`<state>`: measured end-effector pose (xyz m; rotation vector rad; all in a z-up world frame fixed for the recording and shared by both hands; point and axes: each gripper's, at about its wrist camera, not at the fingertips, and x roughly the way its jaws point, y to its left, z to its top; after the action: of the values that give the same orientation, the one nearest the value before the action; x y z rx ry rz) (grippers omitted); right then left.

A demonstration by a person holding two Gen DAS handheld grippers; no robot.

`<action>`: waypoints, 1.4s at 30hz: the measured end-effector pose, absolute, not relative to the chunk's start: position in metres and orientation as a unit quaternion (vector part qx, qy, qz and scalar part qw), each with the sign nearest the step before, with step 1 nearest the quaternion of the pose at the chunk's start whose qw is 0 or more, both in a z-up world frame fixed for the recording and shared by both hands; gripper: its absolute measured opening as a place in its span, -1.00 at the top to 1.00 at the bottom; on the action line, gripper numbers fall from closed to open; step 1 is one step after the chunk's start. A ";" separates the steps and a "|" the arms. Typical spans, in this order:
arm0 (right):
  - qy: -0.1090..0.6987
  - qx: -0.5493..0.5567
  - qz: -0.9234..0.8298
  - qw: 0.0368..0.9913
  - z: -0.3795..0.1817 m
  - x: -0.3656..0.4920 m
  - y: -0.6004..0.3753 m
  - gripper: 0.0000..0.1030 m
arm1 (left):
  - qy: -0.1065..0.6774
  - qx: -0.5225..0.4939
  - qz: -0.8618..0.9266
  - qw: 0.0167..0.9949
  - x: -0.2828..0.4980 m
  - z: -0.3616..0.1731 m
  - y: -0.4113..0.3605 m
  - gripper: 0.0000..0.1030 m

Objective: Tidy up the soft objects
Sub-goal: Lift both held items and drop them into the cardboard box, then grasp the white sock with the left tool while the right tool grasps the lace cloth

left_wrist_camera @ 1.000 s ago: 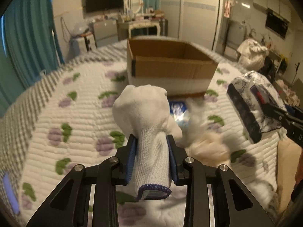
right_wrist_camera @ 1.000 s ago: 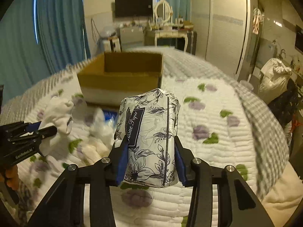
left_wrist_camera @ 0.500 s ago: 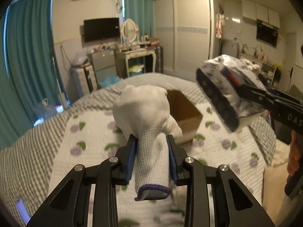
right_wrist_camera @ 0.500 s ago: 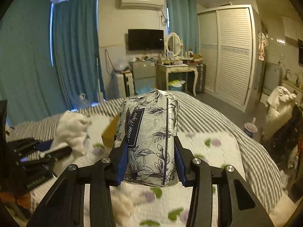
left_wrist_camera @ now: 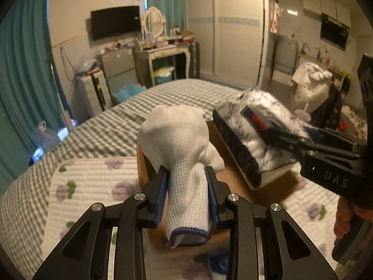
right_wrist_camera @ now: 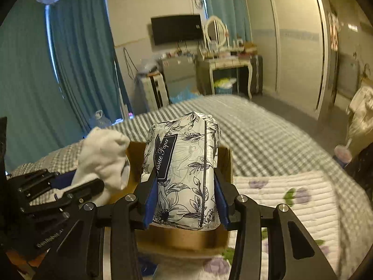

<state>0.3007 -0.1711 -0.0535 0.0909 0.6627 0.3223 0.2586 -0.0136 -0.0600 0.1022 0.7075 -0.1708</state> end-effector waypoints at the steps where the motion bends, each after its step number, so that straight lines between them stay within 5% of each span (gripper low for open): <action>1: 0.326 0.045 0.158 0.931 -0.061 0.303 -0.173 0.17 | 0.349 0.052 -0.085 0.932 0.262 -0.065 -0.013 0.41; 6: 0.314 0.059 0.155 0.935 -0.082 0.316 -0.176 0.00 | 0.350 0.062 -0.085 0.931 0.274 -0.083 -0.013 0.26; 8: 0.308 0.071 0.149 0.937 -0.083 0.312 -0.185 -0.23 | 0.345 0.060 -0.072 0.934 0.271 -0.082 -0.013 0.01; 10: 0.305 0.070 0.142 0.939 -0.078 0.305 -0.191 -0.27 | 0.339 0.042 -0.067 0.938 0.264 -0.076 -0.010 -0.49; 21: 0.260 0.040 0.110 0.958 0.042 0.196 -0.226 -0.52 | 0.288 0.051 -0.036 0.956 0.158 0.037 -0.016 -0.52; 28: 0.259 0.014 0.127 0.957 0.108 0.094 -0.232 -0.89 | 0.266 0.032 -0.015 0.963 0.078 0.089 -0.004 -0.61; 34: 0.263 -0.012 0.129 0.956 0.099 0.035 -0.229 -0.96 | 0.292 0.036 0.008 0.956 0.034 0.071 0.007 -0.61; 42: 0.318 -0.021 0.134 0.938 0.009 0.011 -0.206 -0.96 | 0.345 0.032 0.012 0.938 0.002 -0.022 0.007 -0.61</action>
<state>0.0113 -0.2065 0.0089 -0.0421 0.6494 0.2739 0.0024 0.0067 -0.0218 0.0646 0.7036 0.0235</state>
